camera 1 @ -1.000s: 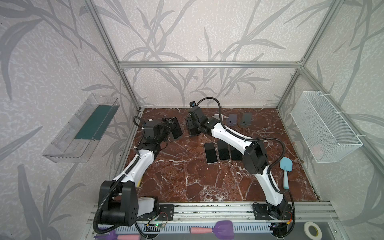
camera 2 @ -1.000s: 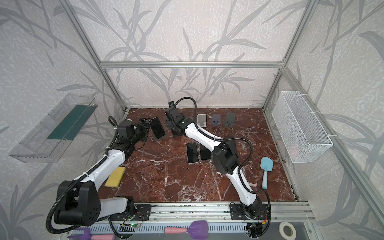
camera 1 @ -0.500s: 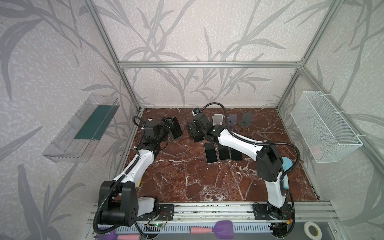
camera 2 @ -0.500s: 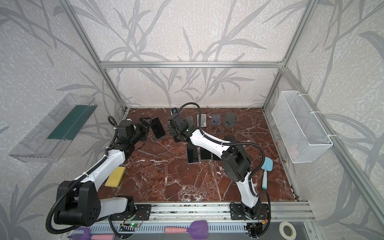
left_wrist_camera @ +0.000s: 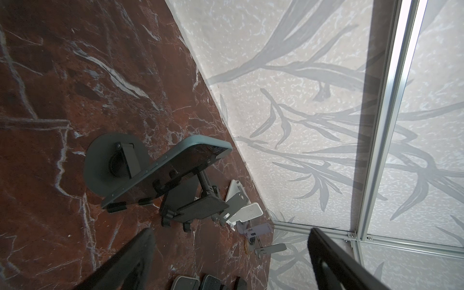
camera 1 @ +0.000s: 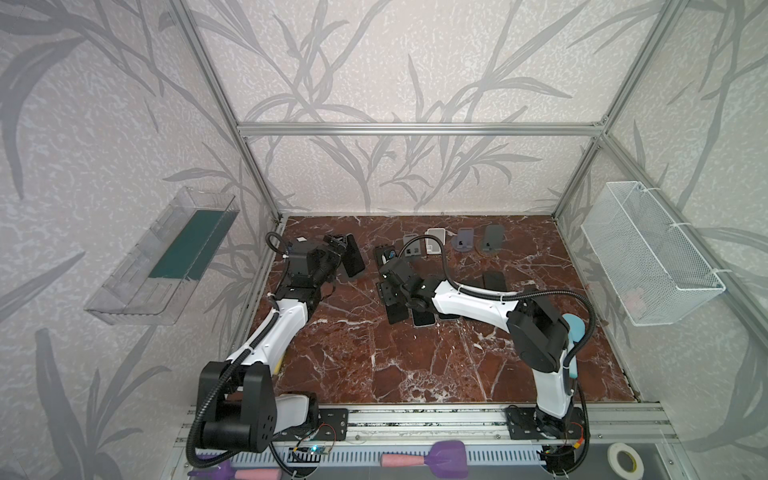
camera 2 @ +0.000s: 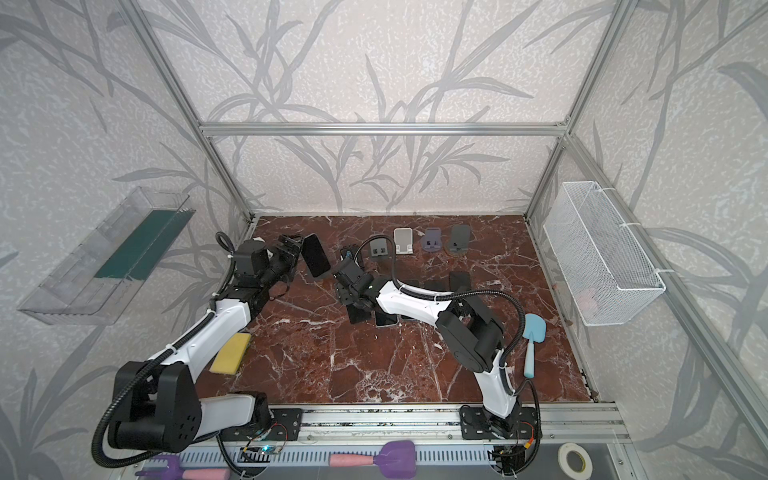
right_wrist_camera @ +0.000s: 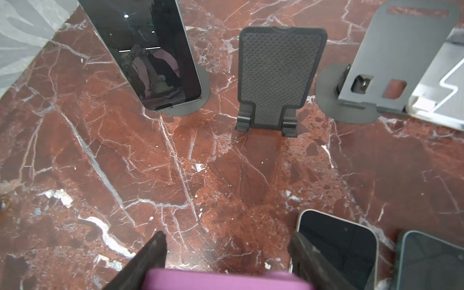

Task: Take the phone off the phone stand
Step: 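Carry the purple-framed phone nearer the robot over the lying phones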

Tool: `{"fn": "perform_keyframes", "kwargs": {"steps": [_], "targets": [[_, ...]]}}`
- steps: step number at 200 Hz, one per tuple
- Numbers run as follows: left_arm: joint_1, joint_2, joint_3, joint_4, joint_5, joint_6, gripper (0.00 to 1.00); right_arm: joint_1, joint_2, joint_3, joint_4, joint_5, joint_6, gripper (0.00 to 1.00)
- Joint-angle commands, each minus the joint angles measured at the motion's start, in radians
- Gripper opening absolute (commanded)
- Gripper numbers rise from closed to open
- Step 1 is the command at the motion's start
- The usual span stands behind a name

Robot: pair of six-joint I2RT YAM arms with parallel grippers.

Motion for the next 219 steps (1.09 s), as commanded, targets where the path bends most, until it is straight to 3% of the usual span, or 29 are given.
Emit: {"fn": "perform_keyframes", "kwargs": {"steps": [1, 59, 111, 219], "targets": [[0.000, 0.005, 0.017, 0.018, 0.009, -0.003, 0.95, 0.005, -0.031, -0.018, -0.015, -0.036, 0.068, 0.71], [-0.006, 0.000, 0.014, 0.014, -0.002, 0.001, 0.95, 0.007, 0.009, -0.017, -0.026, -0.075, 0.100, 0.71], [-0.010, 0.006, 0.014, 0.013, -0.001, 0.001, 0.95, 0.007, 0.066, 0.002, -0.017, -0.041, 0.115, 0.71], [-0.012, 0.015, 0.017, 0.008, -0.001, 0.006, 0.95, 0.024, 0.151, 0.001, 0.029, 0.140, 0.150, 0.73]]}}
